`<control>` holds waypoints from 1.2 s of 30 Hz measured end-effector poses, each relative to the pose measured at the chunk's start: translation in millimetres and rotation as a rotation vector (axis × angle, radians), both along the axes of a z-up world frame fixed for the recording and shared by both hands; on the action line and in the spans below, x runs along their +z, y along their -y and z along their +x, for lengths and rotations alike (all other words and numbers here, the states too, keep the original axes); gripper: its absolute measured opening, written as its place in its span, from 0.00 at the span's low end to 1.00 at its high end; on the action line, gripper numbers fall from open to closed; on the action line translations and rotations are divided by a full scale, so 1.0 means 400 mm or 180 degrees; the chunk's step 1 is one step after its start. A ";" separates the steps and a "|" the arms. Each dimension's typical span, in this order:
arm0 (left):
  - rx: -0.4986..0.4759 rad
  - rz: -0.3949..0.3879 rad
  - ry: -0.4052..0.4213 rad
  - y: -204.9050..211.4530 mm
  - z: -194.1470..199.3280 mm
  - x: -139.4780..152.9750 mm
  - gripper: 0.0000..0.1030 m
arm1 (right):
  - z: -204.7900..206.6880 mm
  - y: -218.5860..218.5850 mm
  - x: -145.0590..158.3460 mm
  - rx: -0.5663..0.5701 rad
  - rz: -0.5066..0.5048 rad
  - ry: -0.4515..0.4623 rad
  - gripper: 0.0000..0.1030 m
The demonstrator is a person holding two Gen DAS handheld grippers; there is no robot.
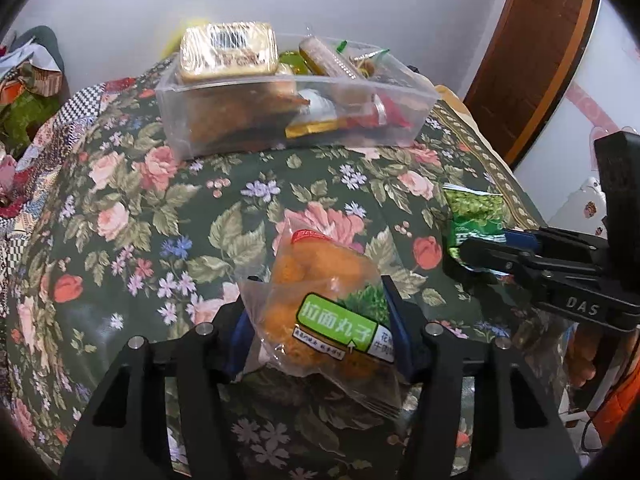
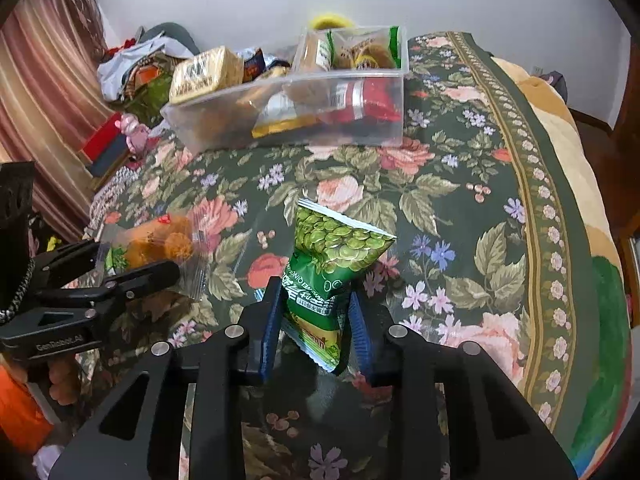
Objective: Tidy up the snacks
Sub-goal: 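Carry both bags over the clear box and open both grippers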
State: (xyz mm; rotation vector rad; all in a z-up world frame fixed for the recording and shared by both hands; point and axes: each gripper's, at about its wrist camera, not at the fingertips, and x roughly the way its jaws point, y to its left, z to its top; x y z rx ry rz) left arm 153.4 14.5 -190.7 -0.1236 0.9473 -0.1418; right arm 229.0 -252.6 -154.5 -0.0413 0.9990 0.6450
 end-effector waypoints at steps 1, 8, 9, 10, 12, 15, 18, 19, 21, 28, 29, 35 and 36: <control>0.0016 0.0020 0.0020 -0.001 0.002 0.004 0.55 | 0.000 0.001 0.007 0.0009 0.0023 0.0018 0.28; 0.0130 -0.0039 0.0240 -0.018 0.037 0.072 0.55 | 0.021 -0.009 0.058 -0.0005 0.0097 0.0207 0.28; 0.0141 -0.0045 0.0285 -0.019 0.046 0.086 0.55 | 0.027 -0.008 0.069 -0.0012 0.0125 0.0233 0.28; 0.0151 -0.0049 0.0325 -0.020 0.055 0.098 0.55 | 0.032 -0.009 0.077 -0.0013 0.0135 0.0250 0.28; 0.0166 -0.0061 0.0389 -0.023 0.072 0.120 0.55 | 0.046 -0.011 0.096 -0.0026 0.0168 0.0306 0.28; 0.0186 -0.0100 0.0500 -0.023 0.110 0.158 0.55 | 0.070 -0.018 0.124 -0.0055 0.0220 0.0388 0.28; 0.0198 -0.0109 0.0596 -0.020 0.142 0.188 0.55 | 0.099 -0.024 0.152 -0.0093 0.0254 0.0484 0.28; 0.0198 -0.0112 0.0632 -0.018 0.153 0.198 0.55 | 0.108 -0.025 0.158 -0.0100 0.0266 0.0504 0.28; 0.0192 -0.0126 0.0695 -0.013 0.184 0.219 0.55 | 0.129 -0.030 0.178 -0.0116 0.0287 0.0578 0.28; 0.0190 -0.0086 0.0817 0.006 0.270 0.259 0.55 | 0.194 -0.051 0.219 -0.0170 0.0337 0.0787 0.28; 0.0192 -0.0074 0.0820 0.007 0.287 0.260 0.55 | 0.202 -0.055 0.220 -0.0172 0.0332 0.0800 0.28; 0.0241 0.0006 0.0767 0.002 0.377 0.244 0.55 | 0.264 -0.083 0.192 -0.0181 0.0239 0.0774 0.28; 0.0249 0.0025 0.0755 0.003 0.387 0.239 0.55 | 0.269 -0.087 0.185 -0.0187 0.0218 0.0756 0.28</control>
